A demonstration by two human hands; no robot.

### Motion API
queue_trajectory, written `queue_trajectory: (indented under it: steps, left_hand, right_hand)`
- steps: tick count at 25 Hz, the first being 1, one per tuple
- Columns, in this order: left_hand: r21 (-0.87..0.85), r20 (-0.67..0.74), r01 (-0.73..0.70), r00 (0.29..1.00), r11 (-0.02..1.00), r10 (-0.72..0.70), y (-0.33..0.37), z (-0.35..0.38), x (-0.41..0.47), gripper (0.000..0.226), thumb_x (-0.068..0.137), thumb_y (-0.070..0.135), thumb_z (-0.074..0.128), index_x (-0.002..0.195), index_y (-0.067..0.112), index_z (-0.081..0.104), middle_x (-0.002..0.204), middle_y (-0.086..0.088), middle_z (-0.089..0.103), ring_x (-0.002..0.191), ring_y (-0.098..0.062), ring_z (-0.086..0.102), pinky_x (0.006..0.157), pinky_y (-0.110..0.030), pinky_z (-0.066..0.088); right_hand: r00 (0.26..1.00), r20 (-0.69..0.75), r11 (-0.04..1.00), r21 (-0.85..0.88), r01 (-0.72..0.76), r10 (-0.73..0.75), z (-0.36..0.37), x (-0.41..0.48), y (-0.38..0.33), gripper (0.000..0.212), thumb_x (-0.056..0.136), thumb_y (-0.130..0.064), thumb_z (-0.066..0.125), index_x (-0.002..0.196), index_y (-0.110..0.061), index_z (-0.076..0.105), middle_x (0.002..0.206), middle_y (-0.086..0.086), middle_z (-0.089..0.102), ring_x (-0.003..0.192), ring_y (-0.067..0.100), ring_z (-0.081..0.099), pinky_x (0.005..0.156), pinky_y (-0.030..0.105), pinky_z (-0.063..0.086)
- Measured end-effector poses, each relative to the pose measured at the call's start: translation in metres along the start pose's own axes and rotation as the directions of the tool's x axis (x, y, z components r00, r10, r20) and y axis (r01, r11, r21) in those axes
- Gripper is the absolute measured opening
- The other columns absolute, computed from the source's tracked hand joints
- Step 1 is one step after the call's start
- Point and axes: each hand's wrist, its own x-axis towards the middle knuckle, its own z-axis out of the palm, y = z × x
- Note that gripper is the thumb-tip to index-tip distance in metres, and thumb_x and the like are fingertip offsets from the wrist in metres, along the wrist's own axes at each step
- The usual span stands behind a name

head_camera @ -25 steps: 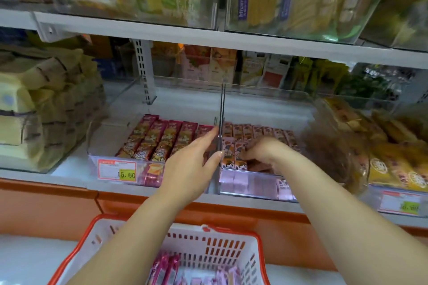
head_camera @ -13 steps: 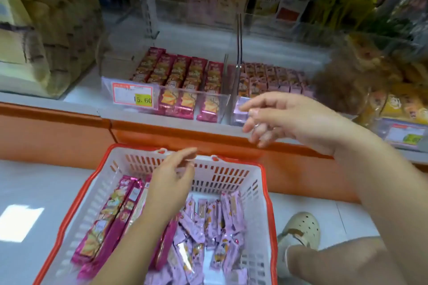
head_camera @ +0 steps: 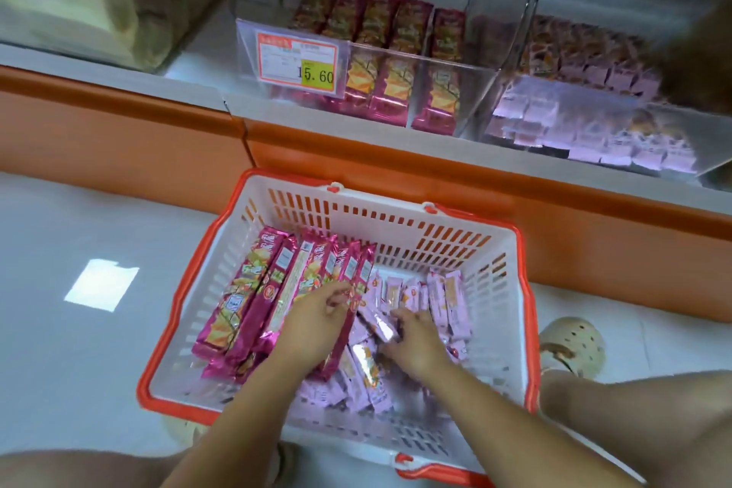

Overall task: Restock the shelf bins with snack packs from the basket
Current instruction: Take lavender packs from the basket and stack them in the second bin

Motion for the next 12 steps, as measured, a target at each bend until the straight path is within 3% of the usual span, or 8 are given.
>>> queue_trajectory:
  steps: [3, 6, 8, 10, 12]
  left_hand:
    - [-0.037, 0.003, 0.012, 1.000, 0.999, -0.011, -0.002, -0.002, -0.003, 0.036, 0.096, 0.012, 0.048, 0.130, 0.024, 0.057, 0.114, 0.001, 0.065, 0.070, 0.001, 0.052, 0.062, -0.009, 0.040]
    - [-0.040, -0.007, 0.013, 1.000, 0.999, -0.014, -0.001, -0.001, -0.003, 0.036, 0.096, 0.014, 0.049, 0.130, 0.024, 0.056, 0.116, 0.001, 0.065, 0.072, 0.000, 0.054, 0.066, -0.011, 0.042]
    - [-0.043, -0.006, 0.009, 1.000, 0.999, -0.009, 0.002, 0.002, -0.001, 0.035, 0.097, 0.015, 0.048, 0.129, 0.024, 0.057, 0.121, -0.001, 0.064, 0.078, -0.004, 0.059, 0.072, -0.014, 0.045]
    - [-0.040, -0.001, -0.003, 1.000, 0.999, 0.003, 0.006, 0.005, -0.004, 0.033, 0.098, 0.017, 0.048, 0.129, 0.022, 0.057, 0.130, 0.000, 0.060, 0.097, -0.010, 0.061, 0.086, -0.019, 0.045]
    - [-0.035, 0.018, -0.009, 1.000, 0.999, 0.010, 0.011, 0.007, -0.012, 0.034, 0.099, 0.017, 0.047, 0.131, 0.022, 0.056, 0.135, 0.001, 0.056, 0.111, -0.016, 0.058, 0.090, -0.017, 0.041]
  right_hand:
    - [0.999, -0.023, 0.991, -0.125, 0.042, -0.046, 0.013, 0.003, 0.001, 0.049, 0.090, -0.025, 0.061, 0.136, -0.022, 0.046, 0.128, 0.007, 0.042, 0.117, 0.023, 0.042, 0.097, 0.032, 0.040]
    - [0.992, -0.103, 0.995, -0.079, 0.063, -0.071, 0.006, 0.004, 0.004, 0.021, 0.095, -0.022, 0.052, 0.113, -0.018, 0.062, 0.108, 0.004, 0.054, 0.102, 0.022, 0.052, 0.091, 0.033, 0.046]
    - [0.995, -0.053, 0.994, -0.071, 0.079, -0.083, 0.000, 0.000, 0.009, 0.031, 0.093, -0.025, 0.056, 0.124, -0.021, 0.057, 0.113, 0.004, 0.054, 0.105, 0.022, 0.053, 0.091, 0.031, 0.044]
    - [0.996, 0.032, 0.988, -0.127, 0.092, -0.088, 0.002, -0.003, 0.015, 0.051, 0.090, -0.030, 0.062, 0.137, -0.023, 0.044, 0.125, 0.004, 0.049, 0.115, 0.023, 0.050, 0.096, 0.032, 0.041]
    - [0.997, 0.044, 0.983, -0.168, 0.071, -0.065, 0.013, -0.003, 0.014, 0.058, 0.089, -0.038, 0.061, 0.140, -0.021, 0.039, 0.131, 0.005, 0.044, 0.118, 0.024, 0.048, 0.096, 0.035, 0.044]
